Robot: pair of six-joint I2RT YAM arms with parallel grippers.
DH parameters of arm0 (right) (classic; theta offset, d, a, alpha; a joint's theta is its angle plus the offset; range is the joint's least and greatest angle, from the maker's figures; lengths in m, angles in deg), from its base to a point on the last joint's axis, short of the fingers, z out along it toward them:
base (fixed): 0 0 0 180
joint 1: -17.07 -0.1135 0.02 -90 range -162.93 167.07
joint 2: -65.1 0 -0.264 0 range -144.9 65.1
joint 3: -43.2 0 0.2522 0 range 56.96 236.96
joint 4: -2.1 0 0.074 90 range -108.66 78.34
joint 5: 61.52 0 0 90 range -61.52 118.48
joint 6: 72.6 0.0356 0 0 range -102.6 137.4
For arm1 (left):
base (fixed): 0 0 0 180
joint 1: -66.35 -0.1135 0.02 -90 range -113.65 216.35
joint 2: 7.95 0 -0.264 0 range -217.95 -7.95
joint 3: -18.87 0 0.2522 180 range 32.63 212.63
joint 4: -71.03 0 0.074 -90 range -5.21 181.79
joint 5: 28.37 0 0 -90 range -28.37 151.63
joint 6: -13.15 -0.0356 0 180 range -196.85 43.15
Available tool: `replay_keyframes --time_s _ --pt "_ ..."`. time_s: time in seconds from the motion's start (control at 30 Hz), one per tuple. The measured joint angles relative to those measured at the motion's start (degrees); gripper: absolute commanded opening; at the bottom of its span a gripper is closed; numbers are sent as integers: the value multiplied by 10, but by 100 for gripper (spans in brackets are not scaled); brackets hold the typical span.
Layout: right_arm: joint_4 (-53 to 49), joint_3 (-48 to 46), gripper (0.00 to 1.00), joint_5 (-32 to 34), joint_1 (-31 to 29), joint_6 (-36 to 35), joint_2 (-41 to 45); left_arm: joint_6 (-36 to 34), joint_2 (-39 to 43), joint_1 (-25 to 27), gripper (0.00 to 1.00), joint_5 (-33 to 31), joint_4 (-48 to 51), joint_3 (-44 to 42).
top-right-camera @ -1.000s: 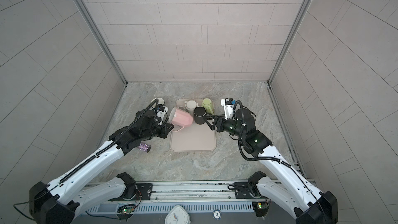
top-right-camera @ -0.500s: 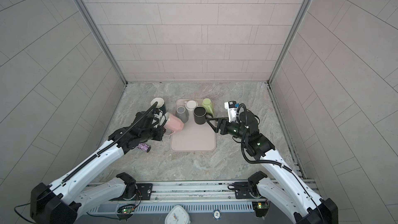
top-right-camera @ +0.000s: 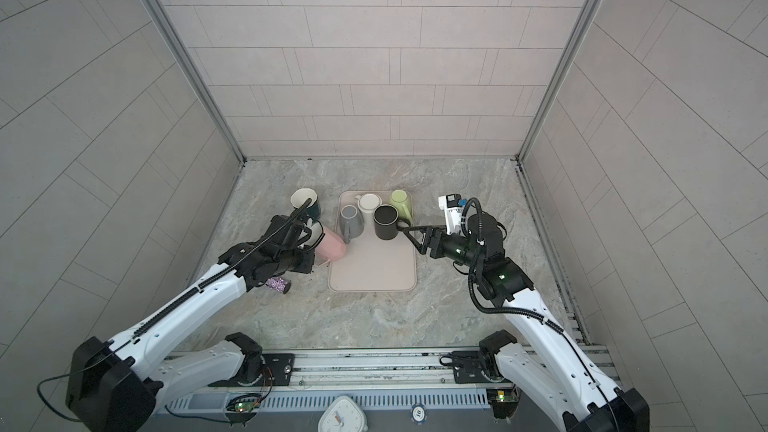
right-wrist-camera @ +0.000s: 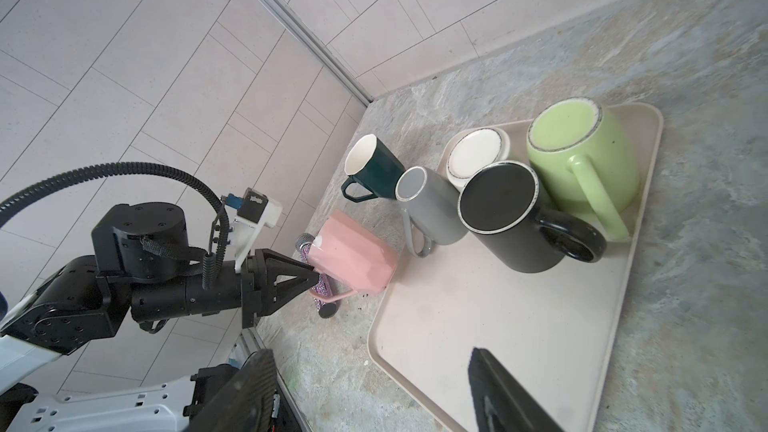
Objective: Turn the mug right side up
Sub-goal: 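Withdraw the opened right gripper while the left gripper carries the pink mug away, then lower the upright pink mug with the left gripper beside the dark green mug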
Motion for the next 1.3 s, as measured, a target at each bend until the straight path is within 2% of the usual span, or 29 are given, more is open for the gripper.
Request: replay_keyframes --time_s 0.63,1.3 --pt "0 -25 74 -13 13 -14 14 -42 -22 -17 0 -111 58 40" --pt "-37 -46 73 -17 14 -30 60 -71 -109 -55 0 -205 69 68"
